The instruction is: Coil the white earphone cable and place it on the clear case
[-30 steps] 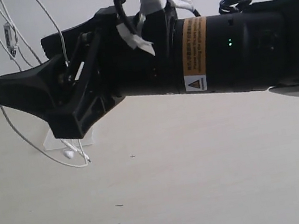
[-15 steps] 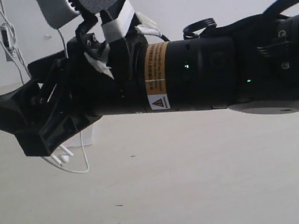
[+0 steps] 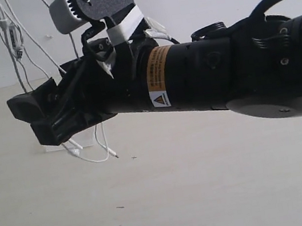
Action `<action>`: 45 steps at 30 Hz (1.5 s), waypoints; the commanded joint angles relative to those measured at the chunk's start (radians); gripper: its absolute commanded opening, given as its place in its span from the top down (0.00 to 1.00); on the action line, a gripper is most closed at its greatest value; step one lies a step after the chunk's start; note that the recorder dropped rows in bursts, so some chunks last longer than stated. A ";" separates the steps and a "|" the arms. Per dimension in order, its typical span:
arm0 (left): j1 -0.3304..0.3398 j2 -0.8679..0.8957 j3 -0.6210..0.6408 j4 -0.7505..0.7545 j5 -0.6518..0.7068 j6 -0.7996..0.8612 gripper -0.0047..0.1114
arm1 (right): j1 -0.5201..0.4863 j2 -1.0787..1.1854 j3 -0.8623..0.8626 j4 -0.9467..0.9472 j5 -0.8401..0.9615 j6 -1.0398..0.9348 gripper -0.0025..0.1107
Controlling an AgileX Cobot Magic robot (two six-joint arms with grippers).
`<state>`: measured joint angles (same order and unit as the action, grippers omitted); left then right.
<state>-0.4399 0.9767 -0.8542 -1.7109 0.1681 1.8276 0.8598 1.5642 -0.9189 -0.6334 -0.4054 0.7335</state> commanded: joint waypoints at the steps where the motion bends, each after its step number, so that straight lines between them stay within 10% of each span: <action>1: 0.002 -0.001 -0.006 -0.001 0.012 -0.014 0.96 | 0.000 0.003 -0.008 0.018 0.041 -0.036 0.33; 14: 0.002 -0.001 -0.006 -0.001 0.013 -0.023 0.96 | 0.000 0.003 -0.008 0.018 0.030 -0.061 0.45; 21: 0.002 -0.001 -0.006 -0.001 0.008 -0.022 0.96 | 0.000 0.003 -0.008 0.044 0.051 -0.102 0.27; 45: 0.002 0.001 -0.006 0.125 -0.066 -0.035 0.96 | 0.000 -0.145 -0.006 0.085 0.438 -0.121 0.27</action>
<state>-0.4399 0.9767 -0.8542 -1.5855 0.1065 1.8054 0.8598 1.4284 -0.9189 -0.5480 0.0472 0.6122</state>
